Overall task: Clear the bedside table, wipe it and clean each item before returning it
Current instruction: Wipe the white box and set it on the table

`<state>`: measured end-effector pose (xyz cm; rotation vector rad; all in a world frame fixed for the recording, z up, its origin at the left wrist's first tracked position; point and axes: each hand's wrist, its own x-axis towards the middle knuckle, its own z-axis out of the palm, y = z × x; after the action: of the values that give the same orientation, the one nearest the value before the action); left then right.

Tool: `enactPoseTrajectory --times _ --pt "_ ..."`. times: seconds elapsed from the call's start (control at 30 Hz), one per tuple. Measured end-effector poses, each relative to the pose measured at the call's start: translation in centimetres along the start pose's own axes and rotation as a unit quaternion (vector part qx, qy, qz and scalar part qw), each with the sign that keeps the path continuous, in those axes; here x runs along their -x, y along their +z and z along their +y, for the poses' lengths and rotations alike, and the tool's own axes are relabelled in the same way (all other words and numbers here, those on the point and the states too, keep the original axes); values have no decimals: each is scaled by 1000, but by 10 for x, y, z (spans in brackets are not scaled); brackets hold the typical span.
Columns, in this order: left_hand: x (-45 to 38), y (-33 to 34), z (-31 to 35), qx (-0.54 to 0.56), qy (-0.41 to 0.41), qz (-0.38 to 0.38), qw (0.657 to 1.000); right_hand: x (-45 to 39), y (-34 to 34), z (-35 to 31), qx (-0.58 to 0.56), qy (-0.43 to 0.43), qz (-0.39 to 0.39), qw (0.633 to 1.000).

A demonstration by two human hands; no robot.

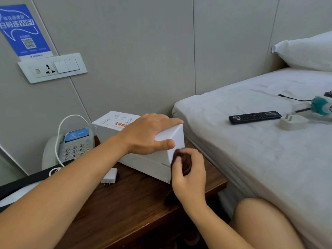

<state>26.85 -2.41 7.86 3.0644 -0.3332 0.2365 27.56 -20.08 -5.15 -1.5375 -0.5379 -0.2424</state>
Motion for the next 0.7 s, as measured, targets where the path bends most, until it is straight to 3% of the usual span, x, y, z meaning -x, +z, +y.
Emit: enactPoseTrajectory --times 0.07,0.13,0.23,0.33,0.5,0.57,0.7 --pt "0 1 0 -1 -13 -1 1000 0 -6 8 36 74 -42 996" --pt "0 1 1 3 -20 1 1000 -15 -13 -1 18 82 -25 996" --pt "1 0 2 -6 -17 0 1000 -41 -22 -33 -76 2 -9 997" --pt "1 -3 1 -23 2 -15 1000 -34 -19 -35 -51 -46 -42 997" --pt "-1 -6 2 6 -14 -3 1000 -22 -33 4 84 100 -156 979" --pt "0 -8 3 36 -19 12 999 -31 -41 -2 37 109 -107 988" --pt "15 -18 -7 79 -40 78 993 -36 -49 -21 -8 40 -10 999"
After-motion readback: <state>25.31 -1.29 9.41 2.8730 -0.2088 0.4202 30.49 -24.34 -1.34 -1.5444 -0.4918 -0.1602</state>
